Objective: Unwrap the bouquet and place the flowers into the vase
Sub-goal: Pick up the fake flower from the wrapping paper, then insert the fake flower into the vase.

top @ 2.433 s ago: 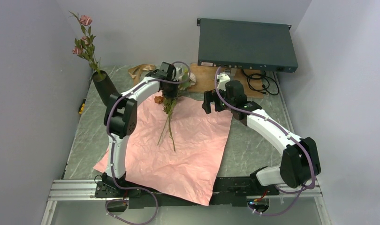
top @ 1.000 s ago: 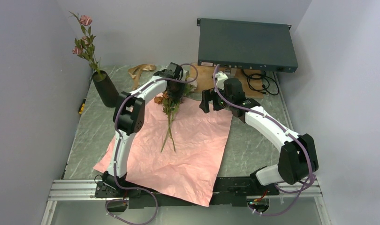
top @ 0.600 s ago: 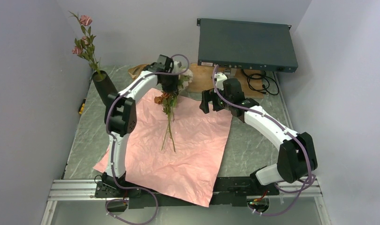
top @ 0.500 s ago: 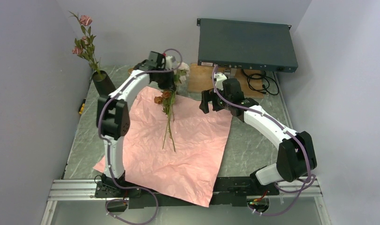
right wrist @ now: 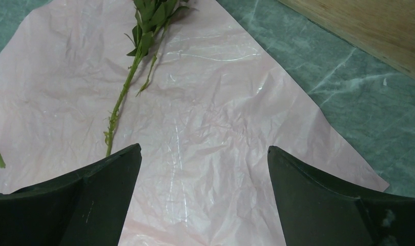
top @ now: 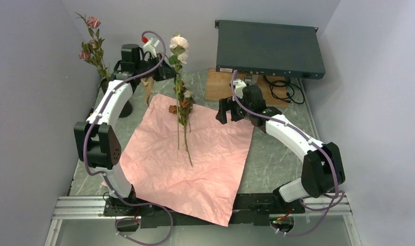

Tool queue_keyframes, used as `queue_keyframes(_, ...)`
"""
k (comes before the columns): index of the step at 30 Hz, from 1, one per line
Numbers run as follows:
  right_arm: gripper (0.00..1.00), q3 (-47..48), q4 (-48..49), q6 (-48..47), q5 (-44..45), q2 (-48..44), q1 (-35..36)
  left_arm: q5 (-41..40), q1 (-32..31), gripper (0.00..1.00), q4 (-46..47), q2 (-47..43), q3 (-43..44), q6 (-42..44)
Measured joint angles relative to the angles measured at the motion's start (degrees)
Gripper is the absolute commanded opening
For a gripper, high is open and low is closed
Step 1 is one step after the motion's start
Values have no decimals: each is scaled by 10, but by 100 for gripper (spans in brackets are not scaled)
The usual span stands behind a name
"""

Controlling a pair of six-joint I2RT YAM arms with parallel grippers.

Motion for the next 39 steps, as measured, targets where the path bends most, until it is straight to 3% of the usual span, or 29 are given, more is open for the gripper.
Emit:
queue_keyframes(13,96,1,22,0,-31,8,0,-21,153,0,118,-103,72,38)
queue_keyframes(17,96,9,29,0,-38,17,0,-80,199,0,122,-138,101,64)
queue_keyframes(28,96,31,36,8,-62,41,1,-405,233,0,167,-208,103,195)
queue_keyframes(39,97,50,32,9,-68,49,1,-475,252,0,195,-191,72,222)
